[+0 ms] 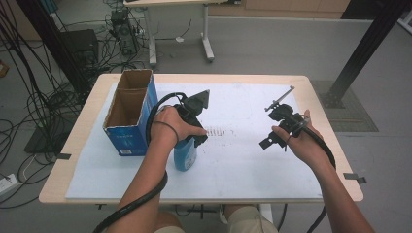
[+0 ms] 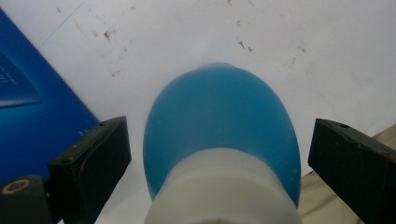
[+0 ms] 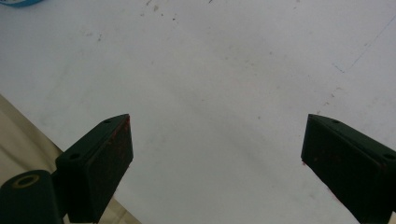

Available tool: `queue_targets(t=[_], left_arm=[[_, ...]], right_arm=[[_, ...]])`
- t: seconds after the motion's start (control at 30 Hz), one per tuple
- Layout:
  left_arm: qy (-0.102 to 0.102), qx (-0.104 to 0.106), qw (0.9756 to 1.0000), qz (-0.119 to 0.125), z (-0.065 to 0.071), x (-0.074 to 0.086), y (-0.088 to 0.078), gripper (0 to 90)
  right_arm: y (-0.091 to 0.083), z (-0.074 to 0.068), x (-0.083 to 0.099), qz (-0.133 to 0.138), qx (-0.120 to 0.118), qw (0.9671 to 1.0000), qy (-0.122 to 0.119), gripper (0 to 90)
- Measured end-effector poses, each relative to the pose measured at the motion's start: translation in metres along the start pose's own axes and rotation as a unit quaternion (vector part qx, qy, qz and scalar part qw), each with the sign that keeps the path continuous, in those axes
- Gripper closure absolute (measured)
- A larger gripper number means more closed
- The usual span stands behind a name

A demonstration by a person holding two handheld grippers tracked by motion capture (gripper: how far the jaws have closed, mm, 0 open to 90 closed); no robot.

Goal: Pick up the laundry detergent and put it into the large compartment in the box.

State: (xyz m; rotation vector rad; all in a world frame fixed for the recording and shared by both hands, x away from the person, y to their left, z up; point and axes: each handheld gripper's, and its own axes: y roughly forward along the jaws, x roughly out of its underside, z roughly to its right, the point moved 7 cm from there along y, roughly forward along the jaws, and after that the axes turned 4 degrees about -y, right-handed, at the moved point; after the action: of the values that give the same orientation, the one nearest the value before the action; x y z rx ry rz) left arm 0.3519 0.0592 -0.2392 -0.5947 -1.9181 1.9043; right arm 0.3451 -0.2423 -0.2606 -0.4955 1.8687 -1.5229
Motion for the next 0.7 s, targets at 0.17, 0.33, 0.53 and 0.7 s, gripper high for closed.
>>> queue_targets(t=[0.17, 0.33, 0.53, 0.7], left_arm=[[0.001, 0.001, 1.0000, 0.000, -0.0010, 0.0002, -0.0002, 6.2], [0.004, 0.001, 1.0000, 0.000, -0.0009, -0.0001, -0.0009, 6.1], [0.000, 0.000, 1.0000, 0.000, -0.0011, -0.0003, -0.0004, 6.1], [0.001, -0.001, 1.0000, 0.001, -0.0022, -0.0001, -0.0011, 6.1]], right_arm=[[0.0002, -0.0003, -0.0004, -0.001, 0.001, 1.0000, 0.000, 9.1], [-0.0006, -0.0001, 0.0002, -0.001, 0.003, 1.0000, 0.002, 9.1], [-0.0012, 0.0004, 0.0003, -0.001, 0.002, 1.0000, 0.002, 9.1], [-0.0008, -0.0002, -0.0003, 0.000, 0.002, 1.0000, 0.003, 9.1]])
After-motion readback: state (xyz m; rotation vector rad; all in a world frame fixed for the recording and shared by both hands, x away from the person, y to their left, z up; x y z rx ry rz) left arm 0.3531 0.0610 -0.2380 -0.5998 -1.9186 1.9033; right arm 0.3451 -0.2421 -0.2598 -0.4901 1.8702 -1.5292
